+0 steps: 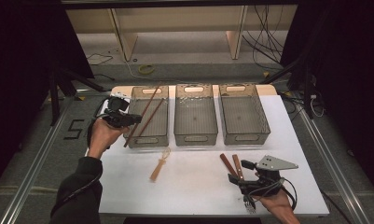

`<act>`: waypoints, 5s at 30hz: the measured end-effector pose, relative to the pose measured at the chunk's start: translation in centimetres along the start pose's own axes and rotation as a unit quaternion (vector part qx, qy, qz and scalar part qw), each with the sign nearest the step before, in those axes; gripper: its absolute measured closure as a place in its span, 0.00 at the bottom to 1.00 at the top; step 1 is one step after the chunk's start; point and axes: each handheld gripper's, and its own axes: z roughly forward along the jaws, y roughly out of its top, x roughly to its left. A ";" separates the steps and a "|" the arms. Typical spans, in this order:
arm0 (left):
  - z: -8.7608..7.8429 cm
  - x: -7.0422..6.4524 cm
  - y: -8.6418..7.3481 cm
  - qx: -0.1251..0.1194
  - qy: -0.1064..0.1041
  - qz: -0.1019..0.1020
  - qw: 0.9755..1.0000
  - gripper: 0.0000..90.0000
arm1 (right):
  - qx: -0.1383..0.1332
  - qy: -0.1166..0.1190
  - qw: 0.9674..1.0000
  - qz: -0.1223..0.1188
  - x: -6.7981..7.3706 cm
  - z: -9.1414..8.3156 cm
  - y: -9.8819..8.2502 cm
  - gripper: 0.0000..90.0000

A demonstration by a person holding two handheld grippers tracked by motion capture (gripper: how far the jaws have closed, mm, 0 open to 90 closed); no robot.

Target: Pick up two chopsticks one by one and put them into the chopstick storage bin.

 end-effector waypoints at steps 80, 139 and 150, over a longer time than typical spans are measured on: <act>6.6 3.5 0.2 0.019 0.045 -0.042 0.998 0.92 | 0.003 0.008 1.000 0.000 0.0 0.2 -0.1 0.28; 1.2 -5.2 -5.1 0.014 -0.035 -0.007 0.999 0.25 | -0.001 0.008 1.000 0.001 0.1 0.0 -0.1 0.28; 2.1 -6.1 -6.0 0.033 -0.032 0.001 0.999 0.23 | -0.001 0.006 1.000 0.003 -0.1 -0.1 -0.1 0.28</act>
